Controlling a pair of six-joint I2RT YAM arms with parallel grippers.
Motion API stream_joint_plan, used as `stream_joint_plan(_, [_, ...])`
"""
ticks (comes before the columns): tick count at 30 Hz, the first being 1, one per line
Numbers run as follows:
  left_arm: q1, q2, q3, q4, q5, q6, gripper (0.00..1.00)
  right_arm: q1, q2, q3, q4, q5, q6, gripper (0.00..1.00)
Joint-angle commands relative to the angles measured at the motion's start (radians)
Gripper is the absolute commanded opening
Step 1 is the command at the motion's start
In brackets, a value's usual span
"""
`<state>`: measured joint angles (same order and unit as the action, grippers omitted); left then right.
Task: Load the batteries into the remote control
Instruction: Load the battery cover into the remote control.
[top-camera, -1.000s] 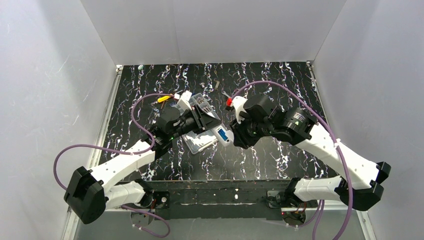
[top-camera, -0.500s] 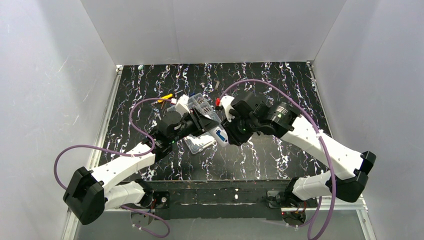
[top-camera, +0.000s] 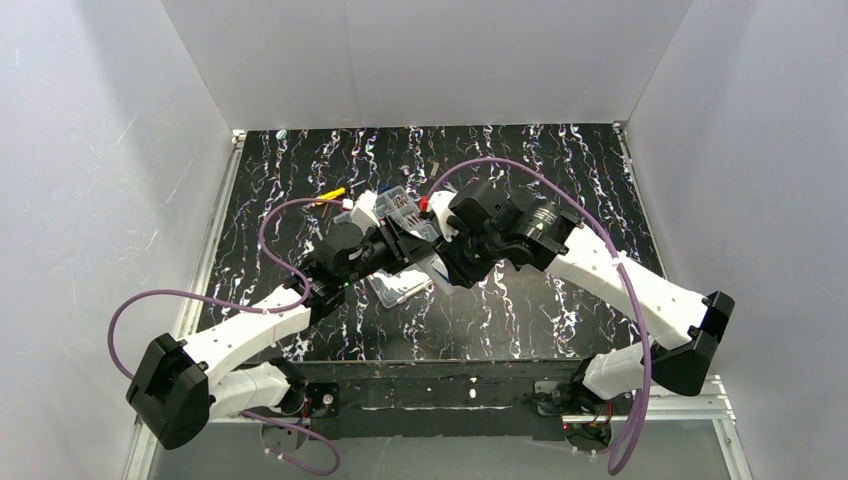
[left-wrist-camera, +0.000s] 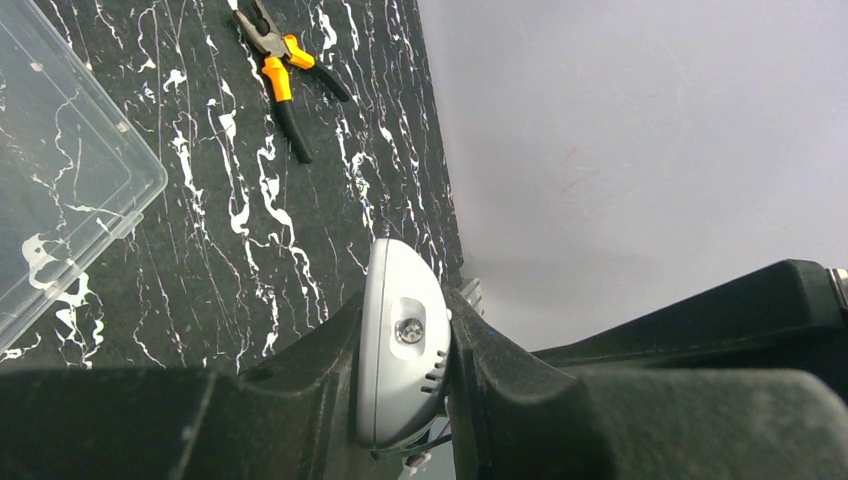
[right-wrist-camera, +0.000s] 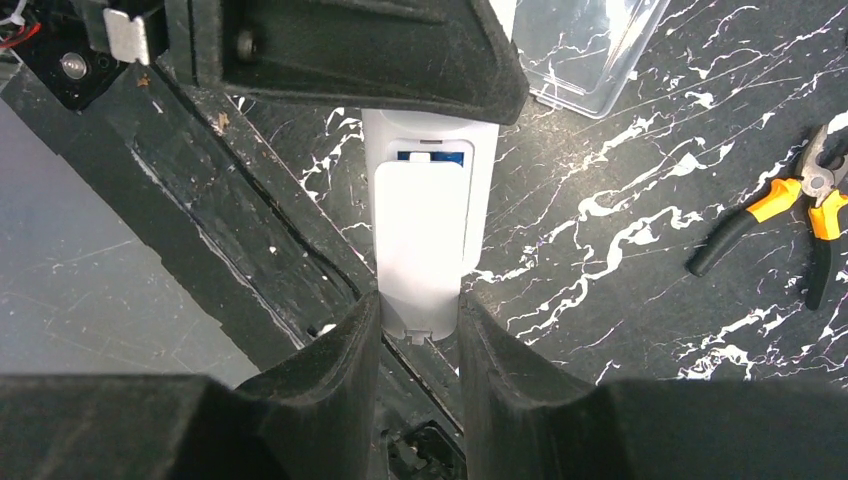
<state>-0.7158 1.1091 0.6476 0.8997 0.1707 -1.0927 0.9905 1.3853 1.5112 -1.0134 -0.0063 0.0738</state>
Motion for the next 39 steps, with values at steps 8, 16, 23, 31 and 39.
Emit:
stream_joint_plan(8, [-0.003,-0.020,0.038,0.042,0.028,-0.014,0.00,-0.024,0.005,0.015,0.065,-0.005,-0.031,0.35])
stream_joint_plan(16, [-0.003,-0.031,0.034,0.031,0.012,-0.006,0.00,-0.026,0.005,-0.002,0.062,-0.035,-0.024,0.35])
stream_joint_plan(23, [-0.002,-0.027,0.040,0.021,0.004,0.001,0.00,-0.026,0.016,-0.014,0.064,-0.063,-0.015,0.35])
stream_joint_plan(31, [-0.003,-0.028,0.041,0.016,0.003,-0.002,0.00,-0.026,0.028,-0.035,0.057,-0.050,0.000,0.35])
stream_joint_plan(39, [-0.002,-0.025,0.046,0.016,0.005,-0.003,0.00,-0.027,0.029,-0.040,0.052,-0.039,0.002,0.34])
